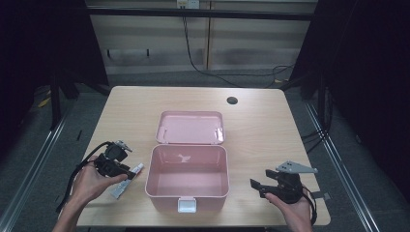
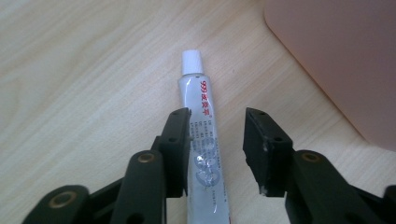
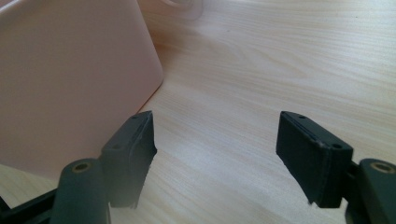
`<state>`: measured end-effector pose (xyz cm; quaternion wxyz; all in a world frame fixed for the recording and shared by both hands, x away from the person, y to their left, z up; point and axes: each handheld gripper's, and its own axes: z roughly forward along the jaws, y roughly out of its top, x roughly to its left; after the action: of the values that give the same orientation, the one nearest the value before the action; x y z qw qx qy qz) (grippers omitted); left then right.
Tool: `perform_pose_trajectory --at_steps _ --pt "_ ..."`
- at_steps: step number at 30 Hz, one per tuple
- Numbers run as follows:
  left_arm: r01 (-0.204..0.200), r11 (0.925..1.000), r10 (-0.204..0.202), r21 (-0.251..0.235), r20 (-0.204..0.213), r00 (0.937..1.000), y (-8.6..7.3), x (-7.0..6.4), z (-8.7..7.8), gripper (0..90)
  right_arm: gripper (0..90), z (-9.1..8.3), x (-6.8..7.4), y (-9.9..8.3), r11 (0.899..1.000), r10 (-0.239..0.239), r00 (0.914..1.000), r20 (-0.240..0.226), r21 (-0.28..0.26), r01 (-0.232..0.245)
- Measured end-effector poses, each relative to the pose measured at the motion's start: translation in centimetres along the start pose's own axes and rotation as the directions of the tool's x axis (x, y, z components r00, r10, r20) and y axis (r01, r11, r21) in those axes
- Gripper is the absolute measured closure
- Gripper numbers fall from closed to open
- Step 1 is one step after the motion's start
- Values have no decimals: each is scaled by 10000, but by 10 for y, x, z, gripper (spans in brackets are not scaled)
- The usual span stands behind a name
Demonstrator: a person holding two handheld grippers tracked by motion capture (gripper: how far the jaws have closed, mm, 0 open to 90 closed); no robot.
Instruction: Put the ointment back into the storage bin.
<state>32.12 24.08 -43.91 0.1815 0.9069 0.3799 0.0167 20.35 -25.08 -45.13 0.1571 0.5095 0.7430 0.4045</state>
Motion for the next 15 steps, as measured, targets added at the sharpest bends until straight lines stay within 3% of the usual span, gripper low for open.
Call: perform_pose_trajectory --at_steps 3,6,15 --pt "143 9997 -144 173 49 9999 -1 2 3 592 278 0 0 0 10000 -23 10000 -44 18 23" --pt "41 9989 -50 469 194 9998 -1 5 6 599 276 0 1 0 10000 -48 10000 -48 35 48" --pt "219 9952 -230 957 103 9997 3 6 17 638 276 -1 -1 0 10000 51 10000 53 -18 -51"
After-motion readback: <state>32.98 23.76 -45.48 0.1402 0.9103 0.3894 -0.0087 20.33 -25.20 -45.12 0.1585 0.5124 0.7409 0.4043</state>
